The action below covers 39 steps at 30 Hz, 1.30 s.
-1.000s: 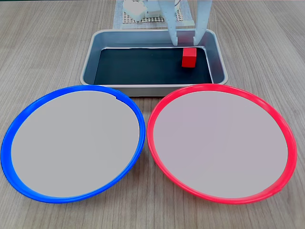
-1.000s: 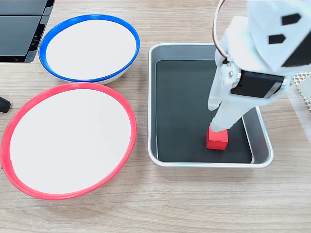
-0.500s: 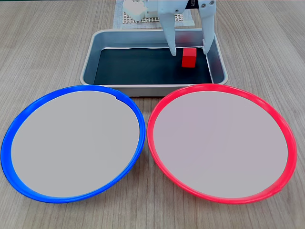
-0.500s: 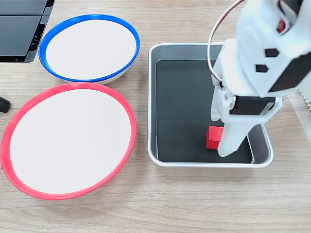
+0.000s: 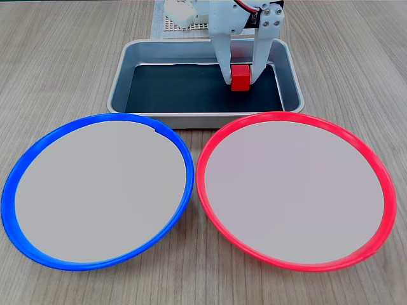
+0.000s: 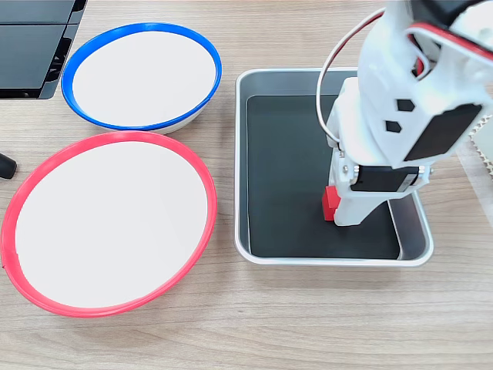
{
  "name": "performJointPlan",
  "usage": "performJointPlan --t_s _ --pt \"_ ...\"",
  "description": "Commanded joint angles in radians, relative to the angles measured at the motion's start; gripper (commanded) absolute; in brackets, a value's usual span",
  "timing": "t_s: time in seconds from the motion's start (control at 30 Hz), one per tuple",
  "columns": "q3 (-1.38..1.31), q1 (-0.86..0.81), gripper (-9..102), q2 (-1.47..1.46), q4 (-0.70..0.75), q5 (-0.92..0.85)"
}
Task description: Move a red block from tray to red dish
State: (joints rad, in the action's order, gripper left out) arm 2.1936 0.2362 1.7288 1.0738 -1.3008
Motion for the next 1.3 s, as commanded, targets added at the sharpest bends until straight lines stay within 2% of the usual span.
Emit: performJointPlan --t_s 0.0,0.17,0.33,0.47,0.6,0.73,1.03,1.2,1.27 --pt "-0.074 -0.005 0 0.026 0.057 0.015" --pt "-0.367 0.021 0 0.043 0.253 0.140" --pt "-0.859 0.028 0 -0.100 0.374 0.288" --pt "-1.299 0.018 0 -0.319 0.385 0.422" --pt "-1.601 -0.011 0 -0.548 0.276 0.571" --pt "-1.577 -0.038 0 -0.663 0.130 0.606" --pt "-1.101 -0.095 0 -0.724 -0.158 0.426" --pt "-1.008 -0.112 0 -0.750 -0.224 0.371" --pt "-1.005 -0.114 4 -0.750 -0.216 0.362"
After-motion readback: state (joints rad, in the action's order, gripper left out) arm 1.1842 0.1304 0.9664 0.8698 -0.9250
